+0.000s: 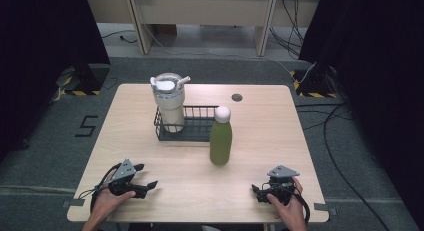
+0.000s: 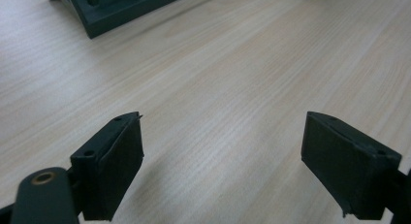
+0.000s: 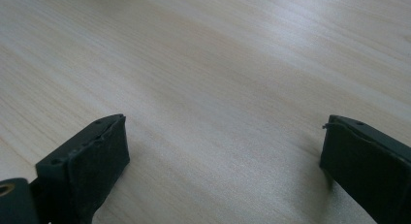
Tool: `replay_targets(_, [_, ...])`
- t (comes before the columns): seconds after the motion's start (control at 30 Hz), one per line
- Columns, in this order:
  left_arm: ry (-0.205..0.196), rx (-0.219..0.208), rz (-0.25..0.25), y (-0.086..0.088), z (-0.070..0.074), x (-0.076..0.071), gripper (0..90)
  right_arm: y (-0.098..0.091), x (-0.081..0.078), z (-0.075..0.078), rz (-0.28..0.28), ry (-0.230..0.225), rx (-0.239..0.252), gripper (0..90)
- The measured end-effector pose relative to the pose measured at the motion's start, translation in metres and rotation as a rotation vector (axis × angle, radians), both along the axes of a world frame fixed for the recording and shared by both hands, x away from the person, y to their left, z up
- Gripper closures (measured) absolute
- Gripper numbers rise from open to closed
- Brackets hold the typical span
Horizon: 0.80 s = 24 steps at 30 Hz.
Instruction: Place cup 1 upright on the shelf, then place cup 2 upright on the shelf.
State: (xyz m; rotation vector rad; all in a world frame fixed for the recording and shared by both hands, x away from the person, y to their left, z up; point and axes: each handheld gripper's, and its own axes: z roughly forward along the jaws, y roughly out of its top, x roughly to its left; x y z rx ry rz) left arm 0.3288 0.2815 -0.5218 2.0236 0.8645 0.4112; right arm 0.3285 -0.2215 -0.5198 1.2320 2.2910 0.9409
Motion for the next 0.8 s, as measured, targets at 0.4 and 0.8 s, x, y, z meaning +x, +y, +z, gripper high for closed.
replay_targets(0.4, [0.017,0.044,0.019,0.0037,-0.0017,-0.0103,14.8,-0.0003,-0.0003,-0.0002,0.004,-0.004,-0.003,3.6])
replay_targets(0.8, [0.072,0.098,0.013,0.0034,-0.0042,-0.0085,13.4,-0.0001,-0.0011,-0.0001,0.002,-0.003,-0.002,3.6])
